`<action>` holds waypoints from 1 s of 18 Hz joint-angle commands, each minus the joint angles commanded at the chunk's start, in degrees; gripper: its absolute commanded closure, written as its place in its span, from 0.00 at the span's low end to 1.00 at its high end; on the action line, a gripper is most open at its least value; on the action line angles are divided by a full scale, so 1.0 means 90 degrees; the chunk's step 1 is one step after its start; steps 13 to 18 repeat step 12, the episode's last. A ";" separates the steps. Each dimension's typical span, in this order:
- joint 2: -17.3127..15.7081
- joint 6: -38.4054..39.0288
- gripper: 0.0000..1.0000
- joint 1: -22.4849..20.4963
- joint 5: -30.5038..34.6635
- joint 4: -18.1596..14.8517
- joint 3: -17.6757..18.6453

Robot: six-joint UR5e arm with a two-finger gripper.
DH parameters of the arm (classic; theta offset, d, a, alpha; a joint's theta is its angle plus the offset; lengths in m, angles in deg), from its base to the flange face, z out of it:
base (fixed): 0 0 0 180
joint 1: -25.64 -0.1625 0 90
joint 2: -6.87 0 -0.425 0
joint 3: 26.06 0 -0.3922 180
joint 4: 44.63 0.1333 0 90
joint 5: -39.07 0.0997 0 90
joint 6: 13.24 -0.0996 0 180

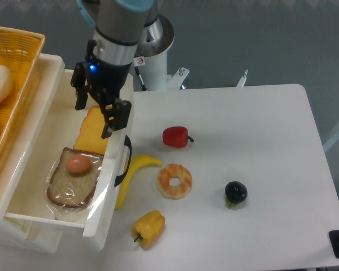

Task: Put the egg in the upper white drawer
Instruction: 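Raise the open gripper up out of the drawer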

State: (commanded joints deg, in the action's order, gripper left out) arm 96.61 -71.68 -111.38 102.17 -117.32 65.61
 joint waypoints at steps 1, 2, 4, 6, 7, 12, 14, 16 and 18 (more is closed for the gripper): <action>-0.0020 0.0048 0.00 -0.0107 0.0010 0.0000 0.0000; -0.0039 0.0175 0.00 -0.0234 0.0058 0.0000 -0.0010; -0.0069 0.0322 0.00 -0.0371 0.0272 0.0039 0.0000; -0.0069 0.0313 0.00 -0.0382 0.0817 0.0068 -0.0039; -0.0049 0.0313 0.00 -0.0382 0.1062 0.0068 -0.0087; 0.0155 0.0322 0.00 -0.0372 0.1952 0.0215 -0.0098; 0.0155 0.0322 0.00 -0.0372 0.1952 0.0215 -0.0098; 0.0155 0.0322 0.00 -0.0372 0.1952 0.0215 -0.0098; 0.0155 0.0322 0.00 -0.0372 0.1952 0.0215 -0.0098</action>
